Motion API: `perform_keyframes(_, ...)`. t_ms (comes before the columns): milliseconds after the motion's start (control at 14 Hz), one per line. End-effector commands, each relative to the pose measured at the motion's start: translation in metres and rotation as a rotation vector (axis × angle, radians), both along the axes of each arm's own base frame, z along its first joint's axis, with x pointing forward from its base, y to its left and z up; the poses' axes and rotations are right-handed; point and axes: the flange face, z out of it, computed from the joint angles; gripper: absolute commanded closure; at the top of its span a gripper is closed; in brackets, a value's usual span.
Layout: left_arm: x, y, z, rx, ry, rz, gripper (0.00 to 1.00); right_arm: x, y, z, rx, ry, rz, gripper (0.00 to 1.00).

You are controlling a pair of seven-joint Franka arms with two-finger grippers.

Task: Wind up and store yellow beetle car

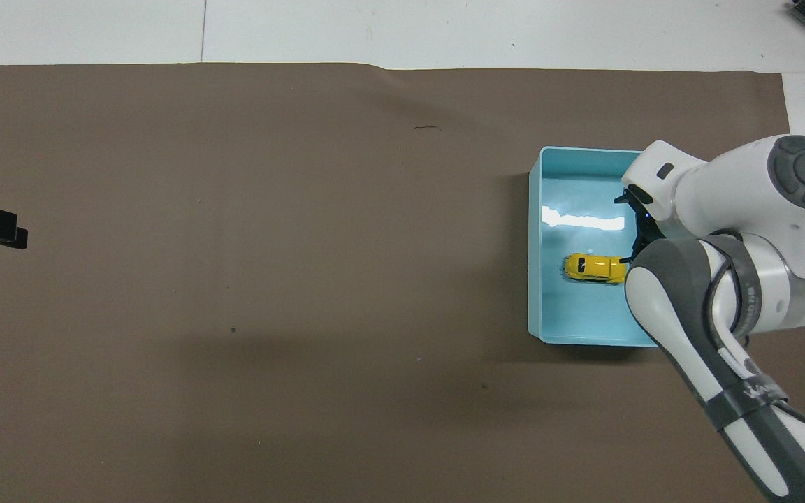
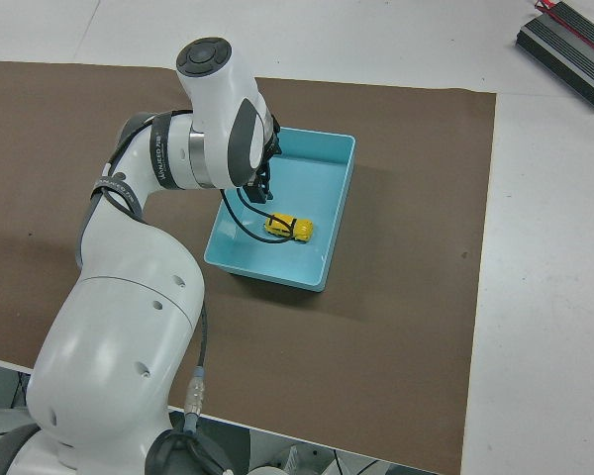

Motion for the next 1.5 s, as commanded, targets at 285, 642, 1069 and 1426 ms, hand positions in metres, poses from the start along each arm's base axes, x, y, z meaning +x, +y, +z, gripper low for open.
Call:
perform_keyframes(285,-0.005,0.004,0.004,-0.006,0.003,0.001,0.00,-0.010,0.003,0.044,0.011,-0.008,-0.075,0.00)
perform_keyframes(642,-0.006,0.003,0.005,-0.006,0.002,-0.001,0.00,-0.020,-0.012,0.077,0.018,-0.006,-0.106,0.00)
perform_keyframes(1069,-0.005,0.003,0.004,-0.006,0.005,-0.001,0.00,-0.033,-0.032,0.095,0.036,0.047,-0.306,0.00)
perform_keyframes(1426,-0.006,0.004,0.005,-0.006,0.002,0.001,0.00,-0.037,-0.018,0.114,0.041,0.062,-0.438,0.00)
